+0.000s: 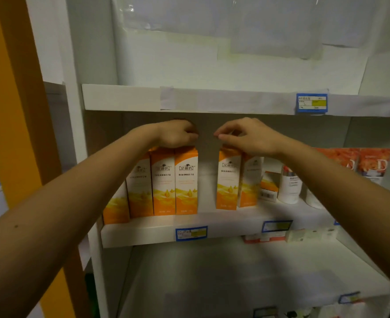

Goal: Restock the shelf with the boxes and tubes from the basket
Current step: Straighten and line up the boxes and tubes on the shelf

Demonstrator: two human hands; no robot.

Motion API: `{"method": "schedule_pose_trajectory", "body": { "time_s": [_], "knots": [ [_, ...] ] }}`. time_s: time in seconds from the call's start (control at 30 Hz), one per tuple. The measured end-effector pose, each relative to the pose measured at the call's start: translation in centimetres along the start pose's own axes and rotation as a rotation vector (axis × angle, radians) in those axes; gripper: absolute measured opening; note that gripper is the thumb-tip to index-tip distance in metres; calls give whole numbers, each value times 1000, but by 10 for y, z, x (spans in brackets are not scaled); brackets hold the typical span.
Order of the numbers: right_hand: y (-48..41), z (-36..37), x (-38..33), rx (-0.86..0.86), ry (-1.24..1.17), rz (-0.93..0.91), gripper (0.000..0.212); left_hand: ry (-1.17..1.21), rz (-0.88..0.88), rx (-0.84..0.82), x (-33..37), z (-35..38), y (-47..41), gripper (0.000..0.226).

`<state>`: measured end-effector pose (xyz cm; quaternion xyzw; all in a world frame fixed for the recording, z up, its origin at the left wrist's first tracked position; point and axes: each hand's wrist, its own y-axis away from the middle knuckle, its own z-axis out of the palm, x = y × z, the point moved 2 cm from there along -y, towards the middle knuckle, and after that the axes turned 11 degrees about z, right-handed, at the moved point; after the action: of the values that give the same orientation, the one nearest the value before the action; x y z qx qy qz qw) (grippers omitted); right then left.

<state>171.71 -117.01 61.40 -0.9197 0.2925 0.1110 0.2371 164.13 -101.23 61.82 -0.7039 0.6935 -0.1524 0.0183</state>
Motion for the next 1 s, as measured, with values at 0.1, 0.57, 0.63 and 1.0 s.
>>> {"method": "schedule_pose_trajectory", "body": {
  "time_s": [0.1, 0.57, 0.63, 1.0],
  "knots": [
    [3, -11, 19, 18, 83, 60, 32, -9, 42, -11, 7, 9, -13, 41],
    [9, -2, 35, 10, 296, 71, 41, -10, 156, -192, 41, 22, -56, 33],
    [9, -2, 36, 20, 302, 64, 40, 0, 112, -183, 39, 21, -59, 33],
    [4, 0, 29, 34, 323, 53, 33, 50, 18, -150, 33, 20, -57, 49]
  ]
}}
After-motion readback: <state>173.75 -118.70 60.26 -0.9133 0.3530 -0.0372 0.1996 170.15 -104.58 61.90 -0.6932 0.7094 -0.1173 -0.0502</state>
